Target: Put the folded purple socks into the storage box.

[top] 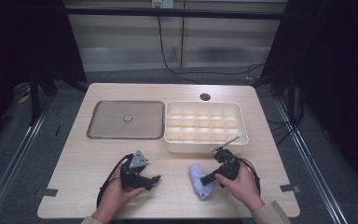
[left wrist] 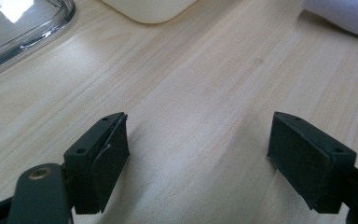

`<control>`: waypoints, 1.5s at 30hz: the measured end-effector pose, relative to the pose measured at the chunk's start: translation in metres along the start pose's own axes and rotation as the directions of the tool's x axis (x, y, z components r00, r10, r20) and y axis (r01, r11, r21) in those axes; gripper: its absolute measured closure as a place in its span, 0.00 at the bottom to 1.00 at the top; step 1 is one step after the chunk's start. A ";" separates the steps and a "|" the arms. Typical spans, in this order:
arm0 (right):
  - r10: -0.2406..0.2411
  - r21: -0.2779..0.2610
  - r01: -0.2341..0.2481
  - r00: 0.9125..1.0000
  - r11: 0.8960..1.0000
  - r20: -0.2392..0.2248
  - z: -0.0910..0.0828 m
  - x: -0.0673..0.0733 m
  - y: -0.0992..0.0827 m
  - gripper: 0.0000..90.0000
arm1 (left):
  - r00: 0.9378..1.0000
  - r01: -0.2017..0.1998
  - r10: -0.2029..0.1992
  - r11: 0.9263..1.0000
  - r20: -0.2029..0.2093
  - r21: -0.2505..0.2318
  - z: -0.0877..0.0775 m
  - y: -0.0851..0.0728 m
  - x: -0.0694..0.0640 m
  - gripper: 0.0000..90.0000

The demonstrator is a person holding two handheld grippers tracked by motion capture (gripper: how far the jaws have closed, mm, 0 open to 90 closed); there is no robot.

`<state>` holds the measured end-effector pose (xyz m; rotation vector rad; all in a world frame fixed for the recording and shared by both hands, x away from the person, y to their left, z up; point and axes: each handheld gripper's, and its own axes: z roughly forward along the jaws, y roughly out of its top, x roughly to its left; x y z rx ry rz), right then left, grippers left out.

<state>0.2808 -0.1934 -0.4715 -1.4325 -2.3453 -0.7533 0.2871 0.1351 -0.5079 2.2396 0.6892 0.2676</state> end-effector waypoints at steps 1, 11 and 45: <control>-0.004 0.004 0.004 1.000 1.000 0.003 -0.003 0.000 0.001 0.82 | 1.000 -0.001 0.001 1.000 0.000 0.000 0.000 0.000 0.000 0.22; -0.019 0.001 0.019 0.999 1.000 0.036 -0.032 -0.002 0.012 0.82 | 1.000 0.000 0.000 1.000 0.001 0.000 0.000 0.000 0.000 0.22; -0.038 0.000 0.038 0.995 0.999 0.096 -0.103 -0.007 0.039 0.82 | 1.000 0.009 -0.009 1.000 0.000 -0.007 0.000 0.000 0.000 0.22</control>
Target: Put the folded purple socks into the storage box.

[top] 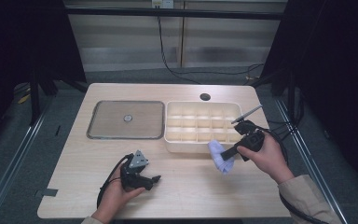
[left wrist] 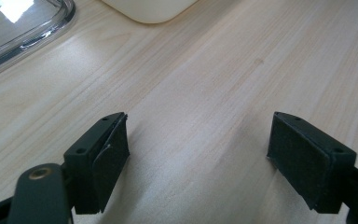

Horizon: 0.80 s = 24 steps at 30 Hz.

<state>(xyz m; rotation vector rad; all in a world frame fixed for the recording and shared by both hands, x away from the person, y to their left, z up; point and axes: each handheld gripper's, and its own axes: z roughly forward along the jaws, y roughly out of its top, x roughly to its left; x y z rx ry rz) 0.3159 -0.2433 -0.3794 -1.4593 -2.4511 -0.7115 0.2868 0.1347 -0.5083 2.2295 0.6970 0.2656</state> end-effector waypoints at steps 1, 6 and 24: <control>0.006 0.004 -0.006 1.000 1.000 0.001 -0.002 0.000 0.001 0.82 | 1.000 0.000 0.000 1.000 0.000 0.000 0.000 0.000 0.000 0.22; 0.004 0.003 -0.004 1.000 1.000 0.010 -0.010 -0.002 0.006 0.82 | 1.000 0.002 -0.002 1.000 0.001 -0.001 0.000 0.000 0.000 0.22; 0.046 -0.039 -0.043 0.996 0.998 0.079 -0.035 -0.024 0.023 0.82 | 1.000 -0.001 0.001 1.000 -0.001 -0.001 0.000 0.000 0.000 0.22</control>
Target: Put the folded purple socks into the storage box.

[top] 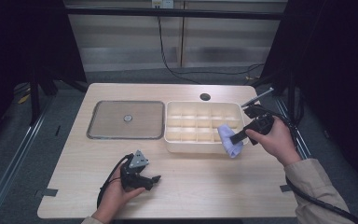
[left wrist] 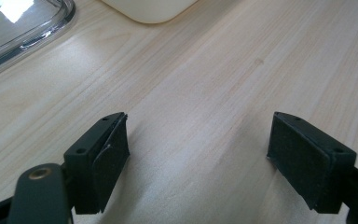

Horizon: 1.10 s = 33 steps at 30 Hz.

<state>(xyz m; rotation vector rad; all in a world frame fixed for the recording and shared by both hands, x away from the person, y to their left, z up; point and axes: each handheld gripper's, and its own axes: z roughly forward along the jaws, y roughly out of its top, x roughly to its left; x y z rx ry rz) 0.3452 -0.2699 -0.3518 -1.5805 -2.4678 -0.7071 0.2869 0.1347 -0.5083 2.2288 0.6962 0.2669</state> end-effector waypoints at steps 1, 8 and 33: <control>0.002 -0.003 -0.002 1.000 1.000 0.003 -0.001 -0.001 0.001 0.82 | 1.000 0.000 0.000 1.000 0.000 0.000 0.000 0.000 0.000 0.22; 0.020 -0.011 -0.019 0.999 1.000 0.042 -0.007 -0.010 0.009 0.82 | 1.000 0.000 0.000 1.000 0.000 0.001 0.000 0.000 0.000 0.22; 0.074 -0.003 -0.074 0.985 0.997 0.155 0.001 -0.041 0.030 0.82 | 1.000 -0.001 0.001 1.000 0.001 0.004 0.000 0.000 0.000 0.22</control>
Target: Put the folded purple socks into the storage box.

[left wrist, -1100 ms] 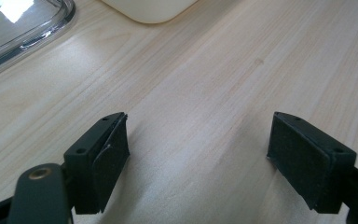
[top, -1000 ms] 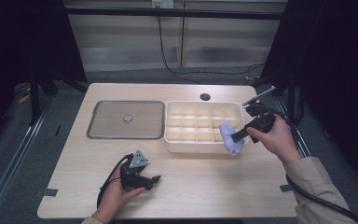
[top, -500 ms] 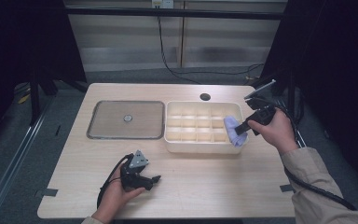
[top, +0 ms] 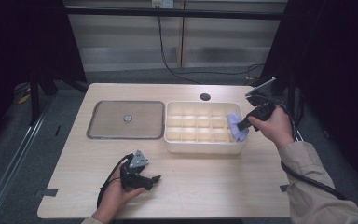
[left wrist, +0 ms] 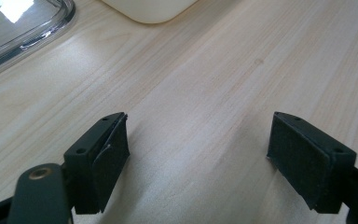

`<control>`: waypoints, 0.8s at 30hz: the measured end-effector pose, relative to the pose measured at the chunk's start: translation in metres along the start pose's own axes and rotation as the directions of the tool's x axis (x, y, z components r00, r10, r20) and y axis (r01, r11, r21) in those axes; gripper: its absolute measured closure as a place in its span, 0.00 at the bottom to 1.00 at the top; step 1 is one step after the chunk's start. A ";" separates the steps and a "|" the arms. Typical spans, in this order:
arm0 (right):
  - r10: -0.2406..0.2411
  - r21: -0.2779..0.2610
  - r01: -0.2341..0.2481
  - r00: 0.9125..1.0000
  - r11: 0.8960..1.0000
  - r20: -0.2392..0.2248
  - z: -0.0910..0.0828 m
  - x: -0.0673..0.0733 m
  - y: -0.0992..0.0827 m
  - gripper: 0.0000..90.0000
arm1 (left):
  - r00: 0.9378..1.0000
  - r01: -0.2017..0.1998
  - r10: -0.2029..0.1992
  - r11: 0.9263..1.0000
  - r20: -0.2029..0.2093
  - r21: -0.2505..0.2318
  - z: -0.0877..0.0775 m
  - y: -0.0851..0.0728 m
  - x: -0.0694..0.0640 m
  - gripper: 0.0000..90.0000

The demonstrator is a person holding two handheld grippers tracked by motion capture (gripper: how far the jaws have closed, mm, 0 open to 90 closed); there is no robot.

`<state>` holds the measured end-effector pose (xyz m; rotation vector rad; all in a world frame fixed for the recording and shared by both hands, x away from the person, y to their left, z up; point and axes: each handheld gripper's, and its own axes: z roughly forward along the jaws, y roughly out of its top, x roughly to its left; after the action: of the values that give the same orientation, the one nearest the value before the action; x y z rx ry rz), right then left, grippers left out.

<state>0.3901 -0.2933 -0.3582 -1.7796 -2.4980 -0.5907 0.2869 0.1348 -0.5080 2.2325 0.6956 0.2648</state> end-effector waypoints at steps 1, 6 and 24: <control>0.003 0.000 -0.003 1.000 1.000 0.004 0.000 -0.001 0.000 0.82 | 1.000 0.000 0.000 1.000 0.000 0.000 0.000 0.000 0.000 0.22; 0.012 -0.001 -0.012 1.000 1.000 0.013 0.004 -0.006 0.001 0.82 | 1.000 0.000 0.000 1.000 0.000 0.000 0.000 0.000 0.000 0.22; 0.014 0.036 -0.015 1.000 0.999 0.028 0.022 -0.014 -0.002 0.82 | 1.000 0.003 -0.003 1.000 -0.003 -0.003 0.000 0.000 0.000 0.22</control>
<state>0.3978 -0.2993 -0.3823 -1.8041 -2.4950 -0.5197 0.2865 0.1346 -0.5081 2.2287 0.6992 0.2675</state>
